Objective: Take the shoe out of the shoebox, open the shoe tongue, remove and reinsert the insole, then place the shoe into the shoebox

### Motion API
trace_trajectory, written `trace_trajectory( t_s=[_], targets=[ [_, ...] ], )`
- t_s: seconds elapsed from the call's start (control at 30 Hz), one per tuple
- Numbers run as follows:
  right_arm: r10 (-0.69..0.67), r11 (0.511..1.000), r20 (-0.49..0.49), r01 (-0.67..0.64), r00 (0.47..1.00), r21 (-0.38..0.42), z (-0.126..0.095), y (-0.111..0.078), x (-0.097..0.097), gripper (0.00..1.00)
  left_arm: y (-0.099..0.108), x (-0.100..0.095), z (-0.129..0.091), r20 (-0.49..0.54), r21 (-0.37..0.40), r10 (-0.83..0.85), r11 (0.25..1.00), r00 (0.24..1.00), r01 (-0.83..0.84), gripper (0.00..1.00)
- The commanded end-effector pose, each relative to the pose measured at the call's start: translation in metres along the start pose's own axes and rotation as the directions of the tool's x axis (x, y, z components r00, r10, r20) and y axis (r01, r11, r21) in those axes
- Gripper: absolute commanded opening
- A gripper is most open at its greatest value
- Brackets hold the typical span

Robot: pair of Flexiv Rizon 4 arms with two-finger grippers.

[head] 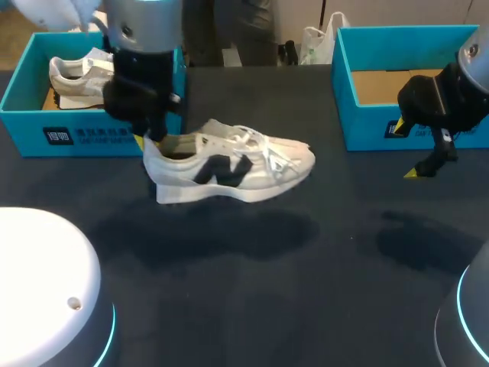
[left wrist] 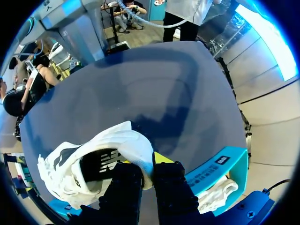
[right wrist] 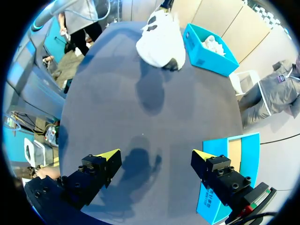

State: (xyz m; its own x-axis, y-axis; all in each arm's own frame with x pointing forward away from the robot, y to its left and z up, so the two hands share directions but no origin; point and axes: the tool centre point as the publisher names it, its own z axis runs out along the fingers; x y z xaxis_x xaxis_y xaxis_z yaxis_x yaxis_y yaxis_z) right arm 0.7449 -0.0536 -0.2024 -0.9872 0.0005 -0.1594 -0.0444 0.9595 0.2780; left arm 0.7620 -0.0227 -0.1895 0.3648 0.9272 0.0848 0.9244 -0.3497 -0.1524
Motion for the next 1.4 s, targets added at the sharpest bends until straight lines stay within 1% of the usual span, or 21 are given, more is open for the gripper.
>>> trace_trajectory(
  t_s=[0.03,0.13,0.23,0.33,0.43,0.6,0.63,0.73,0.97,1.07,1.13,1.23,1.4],
  targets=[
    [0.0,1.0,0.0,0.0,1.0,0.002,0.001,0.0,-0.001,1.0,0.0,-0.02,0.01,-0.013,-0.008,-0.005,1.0,1.0,0.004,0.0],
    [0.0,1.0,0.0,0.0,1.0,0.002,0.001,0.0,-0.001,1.0,0.001,-0.029,0.016,-0.014,-0.008,-0.005,1.0,1.0,0.005,0.0],
    [0.0,1.0,0.0,0.0,1.0,0.002,0.001,0.0,-0.001,1.0,0.002,-0.039,0.029,-0.003,-0.016,-0.007,1.0,1.0,0.007,0.0],
    [0.0,1.0,0.0,0.0,1.0,0.002,0.001,0.0,-0.001,1.0,0.005,-0.045,0.041,-0.007,-0.023,0.006,1.0,1.0,-0.007,0.0],
    [0.0,1.0,0.0,0.0,1.0,0.002,0.001,0.0,-0.001,1.0,0.005,-0.048,0.053,-0.018,-0.021,0.019,1.0,1.0,-0.019,0.0],
    [0.0,1.0,0.0,0.0,1.0,0.002,0.001,0.0,-0.001,1.0,0.004,-0.049,0.077,-0.035,-0.04,0.031,0.999,0.999,-0.033,0.0],
    [0.0,1.0,0.0,0.0,1.0,0.002,0.001,0.0,-0.001,1.0,0.005,-0.049,0.083,-0.043,-0.033,0.039,0.999,0.998,-0.041,0.0],
    [0.0,1.0,0.0,0.0,1.0,0.002,0.001,0.0,-0.001,1.0,0.005,-0.048,0.101,-0.047,-0.047,0.024,0.999,0.999,-0.026,0.0],
    [0.0,1.0,0.0,0.0,1.0,0.002,0.001,0.0,-0.001,1.0,0.011,-0.051,0.132,-0.057,-0.067,0.003,0.998,0.998,-0.007,0.0],
    [0.0,1.0,0.0,0.0,1.0,0.002,0.001,0.0,-0.001,1.0,0.013,-0.052,0.142,-0.06,-0.075,-0.002,0.997,0.998,-0.002,0.0],
    [0.0,1.0,0.0,0.0,1.0,0.002,0.001,0.0,-0.001,1.0,0.012,-0.051,0.144,-0.048,-0.079,-0.007,0.997,0.999,0.003,0.0],
    [0.0,1.0,0.0,0.0,1.0,0.002,0.001,0.0,-0.001,1.0,0.013,-0.054,0.15,-0.069,-0.088,-0.008,0.996,0.998,0.002,0.0],
    [0.0,1.0,0.0,0.0,1.0,0.002,0.001,0.0,-0.001,1.0,0.013,-0.056,0.157,-0.076,-0.102,-0.007,0.995,0.997,-0.001,0.0]
  ],
)
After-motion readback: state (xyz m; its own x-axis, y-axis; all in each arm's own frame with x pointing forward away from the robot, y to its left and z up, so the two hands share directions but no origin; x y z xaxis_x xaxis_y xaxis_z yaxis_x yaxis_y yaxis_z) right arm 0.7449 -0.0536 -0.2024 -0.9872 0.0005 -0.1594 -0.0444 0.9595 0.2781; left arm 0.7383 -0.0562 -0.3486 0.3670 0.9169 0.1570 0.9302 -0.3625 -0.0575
